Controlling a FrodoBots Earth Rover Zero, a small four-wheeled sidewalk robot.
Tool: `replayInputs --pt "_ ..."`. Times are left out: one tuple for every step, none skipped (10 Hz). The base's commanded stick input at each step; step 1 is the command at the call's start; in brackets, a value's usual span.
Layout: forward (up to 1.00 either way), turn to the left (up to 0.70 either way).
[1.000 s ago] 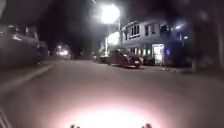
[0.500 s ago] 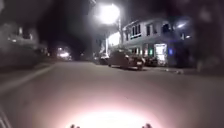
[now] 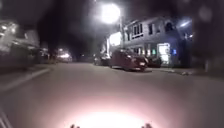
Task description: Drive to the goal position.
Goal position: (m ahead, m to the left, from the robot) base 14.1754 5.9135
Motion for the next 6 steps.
replayInputs --pt "0.85 0.00" --pt "0.85 0.10" --pt "0.85 0.24" --pt "0.85 0.34" --pt "0.85 0.34" --pt "0.85 0.00"
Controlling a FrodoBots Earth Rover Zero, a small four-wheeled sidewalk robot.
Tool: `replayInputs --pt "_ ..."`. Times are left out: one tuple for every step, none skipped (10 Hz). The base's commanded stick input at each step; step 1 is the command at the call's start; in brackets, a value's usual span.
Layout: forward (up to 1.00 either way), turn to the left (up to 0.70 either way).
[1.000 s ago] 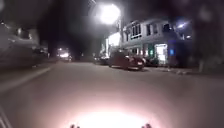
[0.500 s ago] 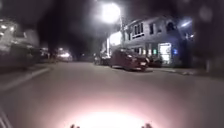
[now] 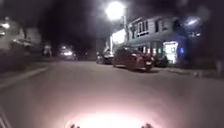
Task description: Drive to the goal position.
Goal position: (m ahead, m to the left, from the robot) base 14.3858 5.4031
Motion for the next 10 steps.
replayInputs --pt "0.85 0.00" --pt "0.85 0.00" --pt "0.85 0.00" --pt "0.85 0.00" --pt "0.85 0.00" --pt "0.85 0.00" --pt "0.85 0.00" --pt "0.85 0.00" --pt "0.85 0.00" --pt "0.85 0.00"
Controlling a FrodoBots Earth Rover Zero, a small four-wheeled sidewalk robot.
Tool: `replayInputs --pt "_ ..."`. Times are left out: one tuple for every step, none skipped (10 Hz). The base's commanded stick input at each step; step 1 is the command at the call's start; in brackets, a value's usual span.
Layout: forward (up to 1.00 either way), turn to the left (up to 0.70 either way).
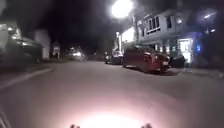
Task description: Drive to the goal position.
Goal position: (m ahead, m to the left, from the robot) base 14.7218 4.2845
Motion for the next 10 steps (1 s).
replayInputs --pt "0.85 0.00" --pt "0.85 0.00" --pt "0.85 0.00" --pt "0.85 0.00" --pt "0.85 0.00" --pt "0.85 0.00" --pt "0.85 0.00" --pt "0.85 0.00" --pt "0.85 0.00" --pt "0.85 0.00"
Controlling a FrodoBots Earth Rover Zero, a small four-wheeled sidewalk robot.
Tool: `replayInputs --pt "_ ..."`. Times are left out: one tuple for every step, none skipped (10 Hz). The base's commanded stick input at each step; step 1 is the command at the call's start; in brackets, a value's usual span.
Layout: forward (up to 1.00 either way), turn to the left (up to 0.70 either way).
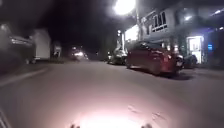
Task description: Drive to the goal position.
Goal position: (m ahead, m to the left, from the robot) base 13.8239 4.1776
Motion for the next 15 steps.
replayInputs --pt "0.85 0.00" --pt "0.85 0.00" --pt "0.85 0.00" --pt "0.85 0.00" --pt "0.85 0.00" --pt "0.85 0.00" --pt "0.85 0.00" --pt "0.85 0.00" --pt "0.85 0.00" --pt "0.85 0.00" --pt "0.85 0.00" --pt "0.85 0.00" --pt "0.85 0.00" --pt "0.85 0.00" --pt "0.85 0.00"
